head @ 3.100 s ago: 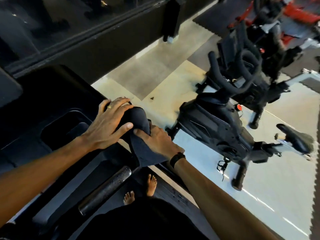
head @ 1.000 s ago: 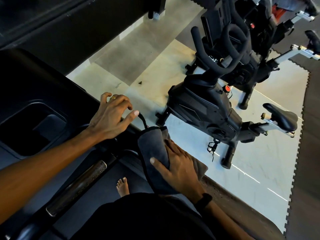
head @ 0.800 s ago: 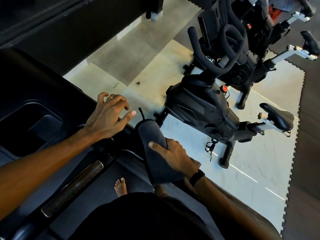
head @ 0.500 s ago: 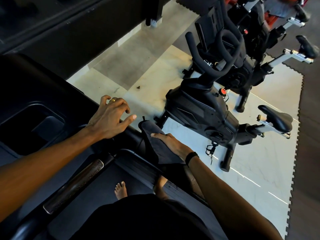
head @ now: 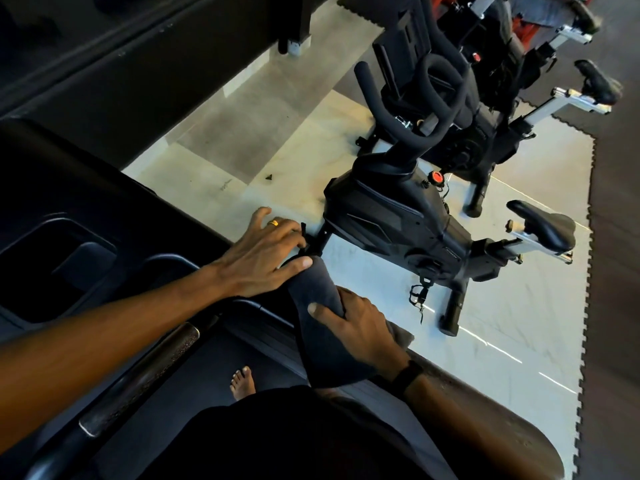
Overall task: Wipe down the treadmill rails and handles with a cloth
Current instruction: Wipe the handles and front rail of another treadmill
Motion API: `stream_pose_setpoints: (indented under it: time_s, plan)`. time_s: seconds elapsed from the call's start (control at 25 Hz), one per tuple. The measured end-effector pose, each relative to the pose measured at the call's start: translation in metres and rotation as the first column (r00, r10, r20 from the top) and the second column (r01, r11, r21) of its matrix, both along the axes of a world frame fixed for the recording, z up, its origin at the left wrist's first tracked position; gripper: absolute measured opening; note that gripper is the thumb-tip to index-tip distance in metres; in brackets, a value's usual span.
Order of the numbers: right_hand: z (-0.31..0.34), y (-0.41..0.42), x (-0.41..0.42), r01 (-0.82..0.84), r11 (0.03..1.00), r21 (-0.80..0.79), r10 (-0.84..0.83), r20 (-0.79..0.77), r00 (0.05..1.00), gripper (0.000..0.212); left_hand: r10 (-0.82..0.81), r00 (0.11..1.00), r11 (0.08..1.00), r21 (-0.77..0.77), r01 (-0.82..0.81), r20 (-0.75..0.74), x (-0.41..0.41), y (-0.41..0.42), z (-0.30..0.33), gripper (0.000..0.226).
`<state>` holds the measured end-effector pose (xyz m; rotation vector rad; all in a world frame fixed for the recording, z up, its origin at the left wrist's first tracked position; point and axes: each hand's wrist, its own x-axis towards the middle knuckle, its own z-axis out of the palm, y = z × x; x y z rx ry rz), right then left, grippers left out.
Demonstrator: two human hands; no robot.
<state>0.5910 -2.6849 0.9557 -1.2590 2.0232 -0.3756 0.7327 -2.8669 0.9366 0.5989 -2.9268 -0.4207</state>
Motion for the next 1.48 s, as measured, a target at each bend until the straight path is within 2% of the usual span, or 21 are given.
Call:
stream_pose_setpoints:
  time_s: [0.08, 0.12, 0.2, 0.24, 0.28, 0.32, 0.36, 0.52, 0.6, 0.64, 0.72, 0.76, 0.84, 0.96, 1.12, 1.2, 1.32, 1.4, 1.44, 1.48]
  plan:
    - [-0.017, -0.012, -0.022, 0.180, 0.973, 0.146, -0.203, 0.163, 0.965, 0.036, -0.005, 1.000, 0.999, 0.053, 0.004, 0.012, -0.003, -0.001, -0.005, 0.069]
    - [-0.021, -0.014, -0.034, 0.208, 0.953, 0.220, -0.255, 0.218, 0.942, 0.037, 0.004, 1.000, 0.998, 0.070, -0.004, 0.005, -0.004, -0.001, -0.005, 0.070]
    - [-0.037, -0.015, -0.052, 0.115, 0.950, 0.289, -0.200, 0.286, 0.937, 0.046, 0.019, 1.000, 0.996, 0.082, -0.019, -0.003, -0.005, -0.001, -0.003, 0.065]
    - [-0.051, -0.015, -0.058, 0.131, 0.938, 0.321, -0.252, 0.371, 0.894, 0.044, 0.023, 1.000, 0.996, 0.085, -0.023, -0.003, -0.006, -0.001, -0.003, 0.065]
    - [-0.061, -0.015, -0.062, 0.053, 0.951, 0.304, -0.177, 0.399, 0.900, 0.038, 0.029, 1.000, 0.996, 0.088, -0.028, -0.004, -0.006, -0.001, -0.003, 0.065]
    - [-0.064, -0.019, -0.064, 0.040, 0.946, 0.323, -0.196, 0.468, 0.862, 0.036, 0.034, 0.999, 0.995, 0.089, -0.033, -0.001, -0.006, -0.001, -0.003, 0.065]
    - [-0.050, -0.017, -0.058, 0.108, 0.930, 0.351, -0.279, 0.482, 0.831, 0.036, 0.035, 0.999, 0.996, 0.088, -0.036, 0.005, -0.006, -0.001, -0.004, 0.066]
    - [-0.013, 0.007, -0.037, 0.164, 0.950, 0.264, -0.215, 0.177, 0.961, 0.036, 0.033, 0.999, 0.997, 0.067, -0.033, -0.003, -0.006, -0.001, -0.006, 0.069]
    - [0.007, 0.029, -0.020, 0.061, 0.993, 0.099, -0.068, 0.061, 0.996, 0.042, 0.027, 1.000, 0.996, 0.080, -0.027, -0.007, -0.006, -0.002, -0.008, 0.078]
    - [0.010, 0.039, -0.013, -0.002, 1.000, 0.013, 0.002, -0.048, 0.999, 0.048, 0.021, 1.000, 0.996, 0.084, -0.021, -0.005, -0.007, -0.002, -0.008, 0.083]
    - [0.006, 0.048, -0.008, -0.021, 0.996, -0.090, 0.005, -0.173, 0.985, 0.053, 0.010, 1.000, 0.997, 0.082, -0.010, 0.003, -0.008, -0.003, -0.011, 0.087]
    - [0.008, 0.045, -0.008, -0.005, 0.997, -0.083, -0.009, -0.169, 0.986, 0.051, 0.008, 1.000, 0.996, 0.085, -0.008, 0.009, -0.008, -0.003, -0.012, 0.087]
    - [0.003, 0.034, -0.018, 0.058, 0.997, 0.059, -0.055, -0.050, 0.997, 0.047, 0.009, 1.000, 0.995, 0.103, -0.011, 0.018, -0.008, -0.003, -0.012, 0.088]
    - [-0.026, 0.016, -0.053, 0.230, 0.927, 0.297, -0.289, 0.173, 0.942, 0.059, 0.010, 1.000, 0.992, 0.129, -0.011, 0.010, -0.010, -0.002, -0.010, 0.090]
    - [-0.066, 0.001, -0.080, 0.139, 0.887, 0.440, -0.310, 0.347, 0.885, 0.078, 0.028, 0.999, 0.986, 0.165, -0.031, 0.020, -0.006, -0.001, -0.008, 0.087]
    - [-0.061, -0.002, -0.074, 0.163, 0.883, 0.440, -0.323, 0.317, 0.892, 0.065, 0.029, 0.999, 0.983, 0.181, -0.034, 0.031, -0.005, -0.002, -0.007, 0.086]
    - [-0.032, 0.016, -0.056, 0.234, 0.923, 0.306, -0.293, 0.164, 0.942, 0.055, 0.019, 1.000, 0.984, 0.176, -0.022, 0.022, -0.004, 0.000, -0.008, 0.084]
    - [-0.015, 0.042, -0.038, 0.225, 0.962, 0.158, -0.228, 0.004, 0.974, 0.039, 0.002, 1.000, 0.991, 0.133, 0.000, -0.016, -0.003, 0.000, -0.009, 0.085]
    - [-0.009, 0.057, -0.026, 0.184, 0.982, 0.040, -0.178, -0.123, 0.976, 0.033, -0.011, 0.999, 0.995, 0.102, 0.015, -0.040, -0.003, 0.001, -0.009, 0.083]
    - [-0.006, 0.071, -0.013, 0.132, 0.988, -0.079, -0.148, -0.248, 0.957, 0.036, -0.026, 0.998, 0.996, 0.078, 0.031, -0.065, -0.002, 0.002, -0.008, 0.079]
